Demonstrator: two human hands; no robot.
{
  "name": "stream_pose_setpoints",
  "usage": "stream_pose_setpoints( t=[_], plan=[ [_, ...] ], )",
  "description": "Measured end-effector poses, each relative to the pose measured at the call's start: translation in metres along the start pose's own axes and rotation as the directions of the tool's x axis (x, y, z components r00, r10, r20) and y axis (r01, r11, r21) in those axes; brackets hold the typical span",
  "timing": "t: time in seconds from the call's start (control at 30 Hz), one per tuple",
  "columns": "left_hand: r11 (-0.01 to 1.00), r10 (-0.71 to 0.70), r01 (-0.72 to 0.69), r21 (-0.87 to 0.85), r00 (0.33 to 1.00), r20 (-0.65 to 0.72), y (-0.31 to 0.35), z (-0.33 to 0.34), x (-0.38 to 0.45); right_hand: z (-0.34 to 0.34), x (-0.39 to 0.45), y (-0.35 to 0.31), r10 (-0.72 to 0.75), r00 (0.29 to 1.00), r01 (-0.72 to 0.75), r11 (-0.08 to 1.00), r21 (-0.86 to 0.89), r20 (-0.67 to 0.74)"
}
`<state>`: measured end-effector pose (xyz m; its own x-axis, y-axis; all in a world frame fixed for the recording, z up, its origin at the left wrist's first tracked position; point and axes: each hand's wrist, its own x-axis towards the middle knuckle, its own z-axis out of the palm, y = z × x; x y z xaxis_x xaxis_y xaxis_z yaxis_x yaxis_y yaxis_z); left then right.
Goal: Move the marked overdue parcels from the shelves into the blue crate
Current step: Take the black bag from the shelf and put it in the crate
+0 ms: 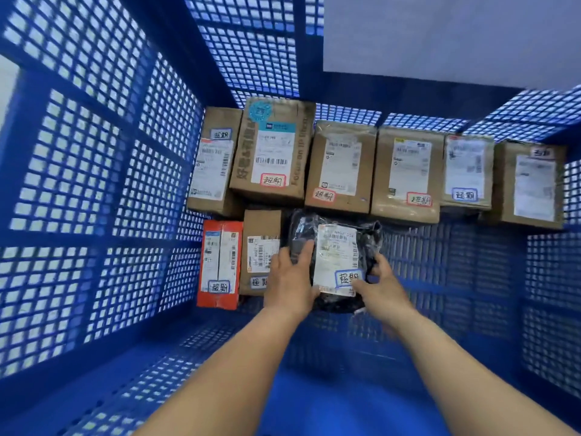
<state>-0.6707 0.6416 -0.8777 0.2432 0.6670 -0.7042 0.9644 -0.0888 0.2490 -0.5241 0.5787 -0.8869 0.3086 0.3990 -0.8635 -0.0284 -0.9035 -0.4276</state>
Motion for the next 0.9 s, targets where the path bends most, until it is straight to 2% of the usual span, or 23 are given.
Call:
stream_pose_setpoints(
  t=[0.27,0.37,0.47,0.67,0.8,0.9],
  plan=[
    [0.977,0.053,-0.019,0.211,0.987,-0.155,-0.034,0.008,0.027,0.057,0.042,-0.001,-0.099,0.992,0.107,0.988,-0.112,0.076],
    [0.945,0.109,-0.065,0.320,0.987,-0.122,-0.035,0.010,0.033,0.061,0.047,0.000,-0.104,0.992,0.117,0.967,-0.228,0.070],
    [0.923,0.107,-0.078,0.377,0.993,-0.058,-0.032,0.010,0.039,0.055,0.048,-0.004,-0.068,0.993,0.093,0.954,-0.287,0.096],
    [0.947,0.033,-0.041,0.318,0.999,0.030,-0.016,-0.014,0.021,0.032,0.013,-0.026,-0.036,0.997,0.052,0.966,-0.255,0.068],
    [0.976,0.063,-0.054,0.212,0.997,-0.038,0.009,-0.046,-0.011,0.010,-0.032,-0.046,-0.113,0.991,0.128,0.944,-0.304,0.065],
    [0.978,0.114,-0.087,0.191,0.984,-0.138,0.028,-0.071,-0.042,-0.008,-0.069,-0.064,-0.225,0.974,0.215,0.883,-0.417,0.025]
  ],
)
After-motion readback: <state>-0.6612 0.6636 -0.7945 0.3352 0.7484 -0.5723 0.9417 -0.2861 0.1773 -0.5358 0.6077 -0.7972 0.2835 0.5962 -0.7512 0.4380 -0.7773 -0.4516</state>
